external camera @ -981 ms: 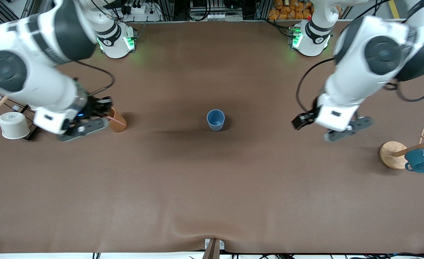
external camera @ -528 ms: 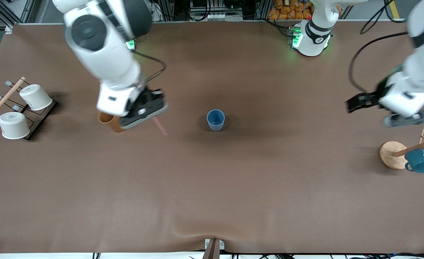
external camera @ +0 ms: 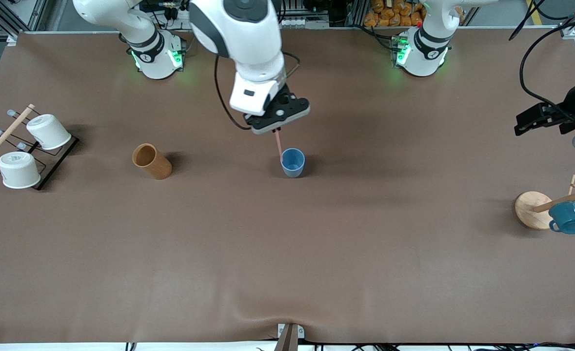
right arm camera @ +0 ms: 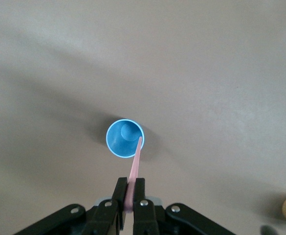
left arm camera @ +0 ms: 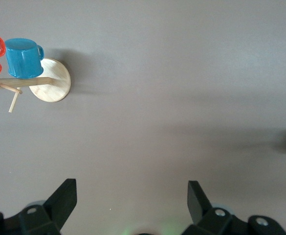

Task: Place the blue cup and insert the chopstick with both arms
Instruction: 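Lower the pink chopstick into the blue cup with the right gripper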

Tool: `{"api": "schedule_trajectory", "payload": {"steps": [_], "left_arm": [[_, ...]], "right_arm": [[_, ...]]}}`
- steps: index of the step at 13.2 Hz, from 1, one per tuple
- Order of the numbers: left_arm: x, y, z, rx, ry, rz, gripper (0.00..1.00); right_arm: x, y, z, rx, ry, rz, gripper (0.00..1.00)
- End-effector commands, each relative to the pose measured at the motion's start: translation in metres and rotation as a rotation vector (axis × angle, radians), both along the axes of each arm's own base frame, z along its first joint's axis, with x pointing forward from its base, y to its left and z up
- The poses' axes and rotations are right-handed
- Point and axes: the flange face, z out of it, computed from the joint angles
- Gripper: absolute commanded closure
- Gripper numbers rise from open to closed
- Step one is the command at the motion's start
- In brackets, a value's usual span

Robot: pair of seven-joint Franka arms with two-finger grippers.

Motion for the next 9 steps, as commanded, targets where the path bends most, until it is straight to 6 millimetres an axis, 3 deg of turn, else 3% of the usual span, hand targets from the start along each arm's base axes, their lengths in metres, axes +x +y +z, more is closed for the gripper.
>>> {"api": "schedule_trajectory", "payload": {"steps": [1,9], "left_arm": [[-0.005,-0.002,0.004,-0.005,-0.018,-0.012,0.00],[0.000,-0.010,-0.007,-0.014,-0.011,-0.022,0.00]], "right_arm": [[-0.002,0.016,-0.018,-0.007,-0.018,-0.038,1.00],[-0.004,0.028,-0.045,-0.021,0.012,-0.051,1.00]]}}
